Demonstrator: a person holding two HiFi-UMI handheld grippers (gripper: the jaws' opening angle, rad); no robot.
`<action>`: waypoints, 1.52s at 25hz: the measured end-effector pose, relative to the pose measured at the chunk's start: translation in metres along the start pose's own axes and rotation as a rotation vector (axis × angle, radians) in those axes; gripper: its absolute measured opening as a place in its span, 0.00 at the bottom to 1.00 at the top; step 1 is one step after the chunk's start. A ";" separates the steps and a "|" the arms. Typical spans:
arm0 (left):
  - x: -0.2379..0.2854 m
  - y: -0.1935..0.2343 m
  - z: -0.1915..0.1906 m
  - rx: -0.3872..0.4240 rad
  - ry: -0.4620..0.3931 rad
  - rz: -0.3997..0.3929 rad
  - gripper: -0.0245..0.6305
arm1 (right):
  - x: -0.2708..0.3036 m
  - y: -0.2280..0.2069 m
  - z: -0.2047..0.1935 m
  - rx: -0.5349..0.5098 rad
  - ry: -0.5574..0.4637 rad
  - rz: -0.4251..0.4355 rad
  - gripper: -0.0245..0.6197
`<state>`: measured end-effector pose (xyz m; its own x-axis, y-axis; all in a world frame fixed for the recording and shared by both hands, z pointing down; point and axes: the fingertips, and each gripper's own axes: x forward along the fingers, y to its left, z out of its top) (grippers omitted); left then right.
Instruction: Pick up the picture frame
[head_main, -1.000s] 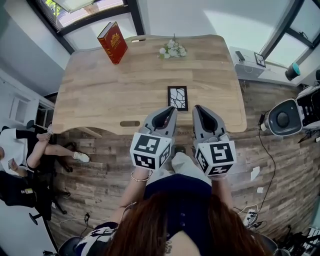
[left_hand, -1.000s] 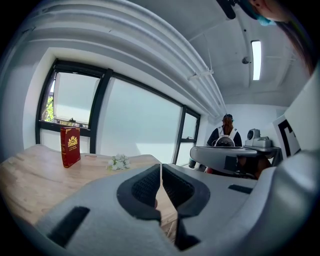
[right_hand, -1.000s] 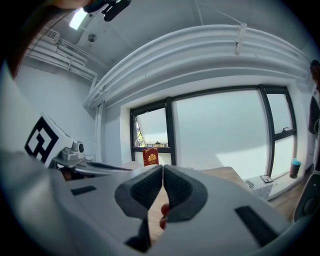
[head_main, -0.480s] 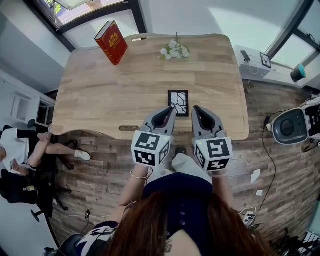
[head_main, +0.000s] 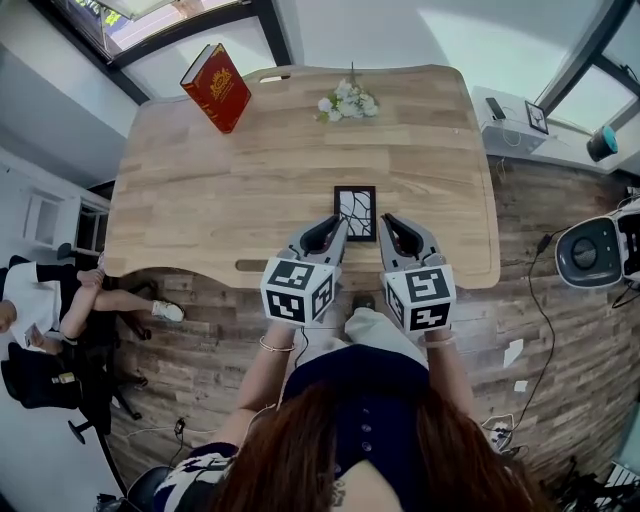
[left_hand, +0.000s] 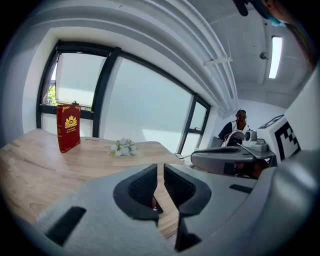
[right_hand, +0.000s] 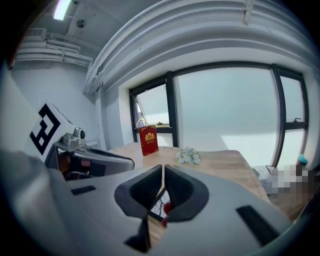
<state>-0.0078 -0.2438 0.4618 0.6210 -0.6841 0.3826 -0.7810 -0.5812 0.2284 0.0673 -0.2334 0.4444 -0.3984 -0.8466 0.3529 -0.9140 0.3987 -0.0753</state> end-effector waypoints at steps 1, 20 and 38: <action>0.004 0.002 -0.003 -0.004 0.008 -0.002 0.10 | 0.004 -0.002 -0.004 0.000 0.013 0.003 0.08; 0.055 0.040 -0.059 -0.106 0.184 -0.006 0.20 | 0.064 -0.025 -0.070 0.026 0.221 0.064 0.08; 0.094 0.083 -0.140 -0.225 0.430 0.001 0.27 | 0.113 -0.041 -0.149 0.132 0.441 0.086 0.19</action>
<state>-0.0235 -0.2947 0.6419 0.5733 -0.4132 0.7075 -0.8062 -0.4386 0.3971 0.0710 -0.2931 0.6263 -0.4282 -0.5709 0.7005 -0.8926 0.3884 -0.2291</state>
